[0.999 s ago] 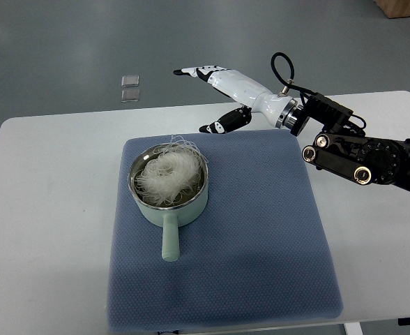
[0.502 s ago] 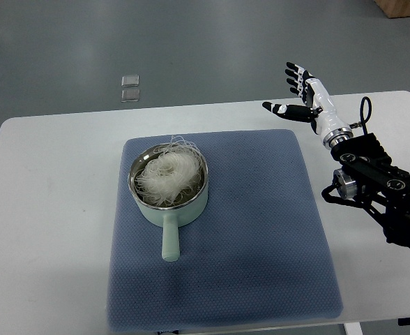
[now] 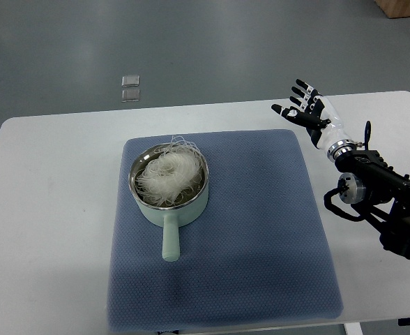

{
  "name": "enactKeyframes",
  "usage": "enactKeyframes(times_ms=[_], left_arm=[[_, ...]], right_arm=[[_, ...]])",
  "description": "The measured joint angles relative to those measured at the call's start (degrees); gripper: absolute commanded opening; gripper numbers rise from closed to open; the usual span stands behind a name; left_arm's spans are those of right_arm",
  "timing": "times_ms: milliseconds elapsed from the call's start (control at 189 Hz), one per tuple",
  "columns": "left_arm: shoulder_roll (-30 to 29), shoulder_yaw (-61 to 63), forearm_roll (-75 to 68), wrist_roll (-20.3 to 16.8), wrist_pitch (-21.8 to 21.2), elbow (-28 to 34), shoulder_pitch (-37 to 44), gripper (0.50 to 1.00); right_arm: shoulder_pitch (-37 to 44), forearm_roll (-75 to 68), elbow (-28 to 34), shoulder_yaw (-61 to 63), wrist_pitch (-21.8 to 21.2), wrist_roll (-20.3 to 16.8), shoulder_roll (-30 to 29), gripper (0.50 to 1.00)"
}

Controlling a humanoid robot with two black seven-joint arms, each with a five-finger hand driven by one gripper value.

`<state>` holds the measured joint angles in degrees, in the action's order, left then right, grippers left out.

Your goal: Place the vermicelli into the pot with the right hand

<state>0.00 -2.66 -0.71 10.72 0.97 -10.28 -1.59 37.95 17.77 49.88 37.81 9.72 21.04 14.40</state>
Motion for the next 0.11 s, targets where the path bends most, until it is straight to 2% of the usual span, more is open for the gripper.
enactKeyframes(times_ms=[106], left_arm=[[0.0,-0.01,0.01,0.0,0.0,0.07,0.0,1.0]], right_arm=[[-0.04,0.15,0.03,0.0,-0.43,0.32,-0.14,0.93]])
